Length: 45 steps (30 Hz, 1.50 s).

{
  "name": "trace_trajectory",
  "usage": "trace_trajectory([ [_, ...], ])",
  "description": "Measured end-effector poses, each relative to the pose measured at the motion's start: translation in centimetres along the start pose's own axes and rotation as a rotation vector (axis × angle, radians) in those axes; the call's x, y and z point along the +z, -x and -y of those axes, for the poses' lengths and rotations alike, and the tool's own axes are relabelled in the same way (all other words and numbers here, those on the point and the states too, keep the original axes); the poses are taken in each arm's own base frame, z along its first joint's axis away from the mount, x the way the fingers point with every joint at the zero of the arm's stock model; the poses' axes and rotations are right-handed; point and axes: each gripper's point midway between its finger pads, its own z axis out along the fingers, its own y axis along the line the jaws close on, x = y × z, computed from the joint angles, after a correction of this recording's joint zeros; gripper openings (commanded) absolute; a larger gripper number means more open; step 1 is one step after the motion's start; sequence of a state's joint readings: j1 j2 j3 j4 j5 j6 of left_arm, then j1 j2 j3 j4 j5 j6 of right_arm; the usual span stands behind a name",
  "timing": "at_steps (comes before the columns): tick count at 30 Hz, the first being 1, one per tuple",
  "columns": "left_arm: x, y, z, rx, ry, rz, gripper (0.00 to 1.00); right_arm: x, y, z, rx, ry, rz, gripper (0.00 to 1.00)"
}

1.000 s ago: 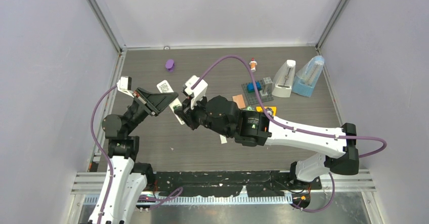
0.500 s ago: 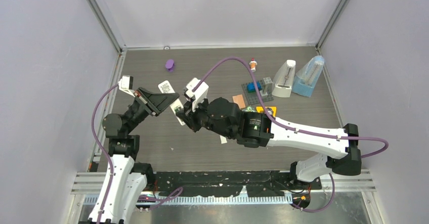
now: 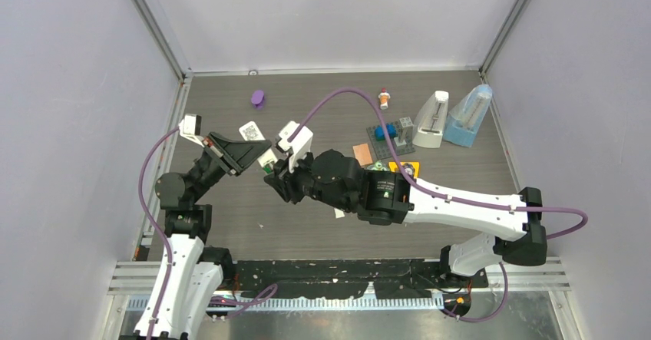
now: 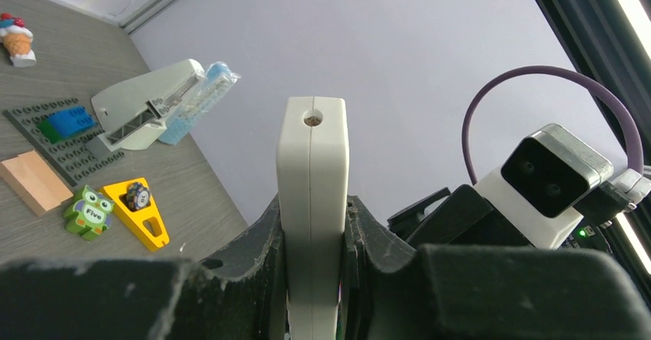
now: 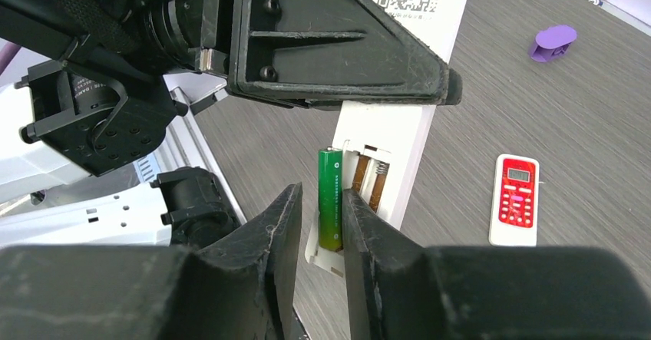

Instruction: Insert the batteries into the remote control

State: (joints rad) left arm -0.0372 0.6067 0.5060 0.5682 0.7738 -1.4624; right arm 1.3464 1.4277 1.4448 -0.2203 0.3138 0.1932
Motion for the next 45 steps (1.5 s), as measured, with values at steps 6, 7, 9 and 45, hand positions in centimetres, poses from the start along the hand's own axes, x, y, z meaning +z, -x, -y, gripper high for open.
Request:
trace_trajectory([
  [6,0.1,0.3,-0.3,-0.006,0.008,0.017,0.00,-0.1,0.2,0.3,0.011,-0.023,-0.008,0.38],
  [7,0.2,0.4,-0.3,-0.007,0.011,0.020,0.00,-0.1,0.3,0.3,0.014,-0.028,-0.008,0.39],
  [9,0.2,0.5,-0.4,-0.010,0.014,0.025,0.00,-0.2,0.4,0.5,0.018,-0.037,-0.008,0.40],
  [45,0.1,0.5,-2.5,-0.015,0.087,0.030,0.00,1.8,-0.7,1.4,0.007,-0.098,-0.155,0.37],
])
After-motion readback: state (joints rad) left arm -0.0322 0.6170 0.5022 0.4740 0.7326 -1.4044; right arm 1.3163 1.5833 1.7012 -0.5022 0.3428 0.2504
